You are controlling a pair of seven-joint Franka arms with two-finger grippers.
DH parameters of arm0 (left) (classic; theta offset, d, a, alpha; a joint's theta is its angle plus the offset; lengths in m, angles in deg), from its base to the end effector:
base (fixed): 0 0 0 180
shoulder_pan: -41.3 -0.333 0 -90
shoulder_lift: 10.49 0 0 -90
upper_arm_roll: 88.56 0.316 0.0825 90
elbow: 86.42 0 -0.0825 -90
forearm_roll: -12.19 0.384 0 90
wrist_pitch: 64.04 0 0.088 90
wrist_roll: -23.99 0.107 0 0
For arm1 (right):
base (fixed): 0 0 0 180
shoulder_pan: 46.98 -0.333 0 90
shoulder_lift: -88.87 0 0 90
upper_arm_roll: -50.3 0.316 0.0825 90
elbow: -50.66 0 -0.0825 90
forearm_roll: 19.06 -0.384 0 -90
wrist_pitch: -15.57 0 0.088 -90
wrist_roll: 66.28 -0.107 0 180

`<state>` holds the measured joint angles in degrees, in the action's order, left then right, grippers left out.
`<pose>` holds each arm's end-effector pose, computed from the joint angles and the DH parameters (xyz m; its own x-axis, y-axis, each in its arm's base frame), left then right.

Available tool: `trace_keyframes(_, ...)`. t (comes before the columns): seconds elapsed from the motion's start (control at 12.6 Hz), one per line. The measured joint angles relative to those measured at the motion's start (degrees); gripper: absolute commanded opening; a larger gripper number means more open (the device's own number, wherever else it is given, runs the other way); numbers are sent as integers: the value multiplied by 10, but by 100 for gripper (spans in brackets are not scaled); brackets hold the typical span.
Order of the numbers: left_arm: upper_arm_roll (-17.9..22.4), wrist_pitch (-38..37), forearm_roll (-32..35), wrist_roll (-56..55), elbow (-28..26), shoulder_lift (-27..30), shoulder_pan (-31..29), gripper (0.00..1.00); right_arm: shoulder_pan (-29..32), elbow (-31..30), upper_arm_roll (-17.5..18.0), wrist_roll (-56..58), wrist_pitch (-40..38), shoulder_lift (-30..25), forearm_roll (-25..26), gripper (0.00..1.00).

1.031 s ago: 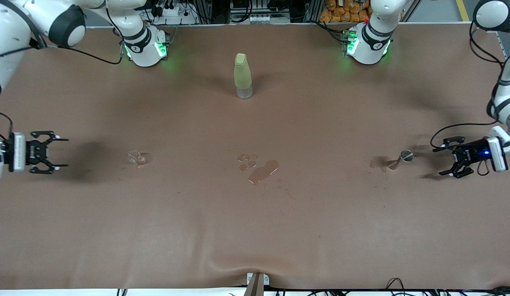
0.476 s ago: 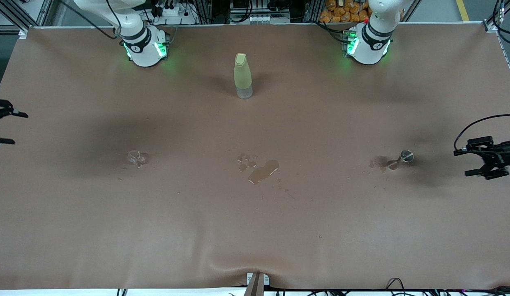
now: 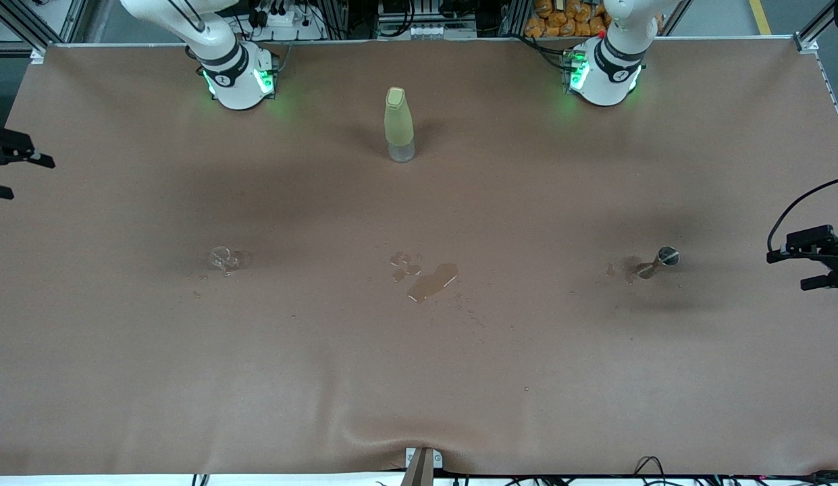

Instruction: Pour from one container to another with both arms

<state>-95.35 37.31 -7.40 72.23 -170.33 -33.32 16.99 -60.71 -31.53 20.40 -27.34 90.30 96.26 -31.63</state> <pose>0.6433 0.1845 0.4536 0.8979 -0.3913 0.2016 -0.4380 -0.8397 0.3211 0.5497 -0.1104 0.6053 0.9025 0.4218 -0.0870 0.3865 -0.8822 -0.2690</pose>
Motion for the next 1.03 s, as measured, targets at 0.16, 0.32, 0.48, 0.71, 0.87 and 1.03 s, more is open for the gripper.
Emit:
trace_keyframes(0.16, -5, 0, 28, -67, 2, 20, 13, 100, 4, 0, 54, -95, -5, -29, 29, 100)
trace_keyframes(0.32, -13, 0, 81, -130, 4, 47, 29, 100, 24, -1, 117, -178, -12, -47, 46, 100)
trace_keyframes(0.48, -27, -3, 133, -217, 5, 74, 52, 100, 53, -2, 167, -219, -13, -51, 58, 100)
trace_keyframes(0.71, -68, -43, 156, -361, 5, 107, 71, 100, 58, -5, 189, -277, -12, -51, 81, 100)
trace_keyframes(0.87, -91, -52, 174, -397, 5, 122, 71, 100, 57, -6, 196, -322, -11, -51, 84, 100)
trace_keyframes(1.03, -109, -54, 194, -420, 4, 143, 72, 100, 56, -6, 198, -342, -2, -51, 94, 100)
